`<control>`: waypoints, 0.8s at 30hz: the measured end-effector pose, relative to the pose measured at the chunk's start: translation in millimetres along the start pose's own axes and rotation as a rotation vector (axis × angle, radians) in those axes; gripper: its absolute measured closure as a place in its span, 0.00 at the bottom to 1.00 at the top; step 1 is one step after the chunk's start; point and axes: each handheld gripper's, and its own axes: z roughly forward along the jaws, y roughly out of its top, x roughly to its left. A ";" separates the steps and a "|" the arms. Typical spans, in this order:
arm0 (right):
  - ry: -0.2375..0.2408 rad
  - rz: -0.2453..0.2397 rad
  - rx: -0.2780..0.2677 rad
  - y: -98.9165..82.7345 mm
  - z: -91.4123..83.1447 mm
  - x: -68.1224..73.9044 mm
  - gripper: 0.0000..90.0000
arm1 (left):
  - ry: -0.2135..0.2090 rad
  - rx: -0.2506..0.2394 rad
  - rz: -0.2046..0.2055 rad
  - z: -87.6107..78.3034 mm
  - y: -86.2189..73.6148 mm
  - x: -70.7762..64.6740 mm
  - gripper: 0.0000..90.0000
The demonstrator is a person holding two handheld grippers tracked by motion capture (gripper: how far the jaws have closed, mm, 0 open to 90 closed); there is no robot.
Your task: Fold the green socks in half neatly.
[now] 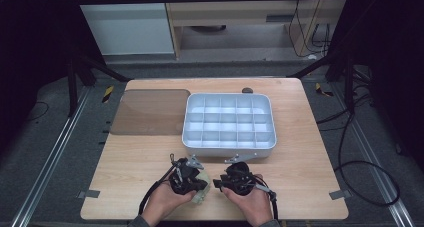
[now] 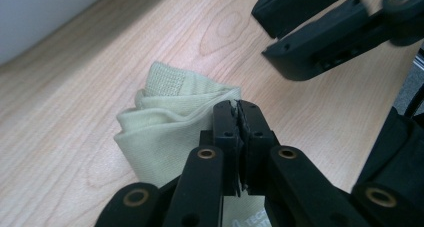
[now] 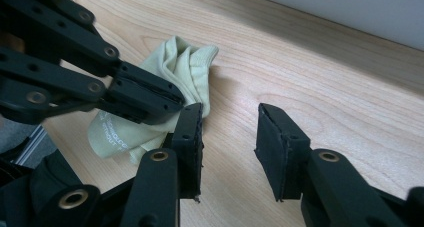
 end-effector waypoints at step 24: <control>-0.002 0.018 -0.027 3.9 -3.3 1.3 0.64 | 0.018 -0.084 -0.007 -33.1 -4.4 -0.4 0.78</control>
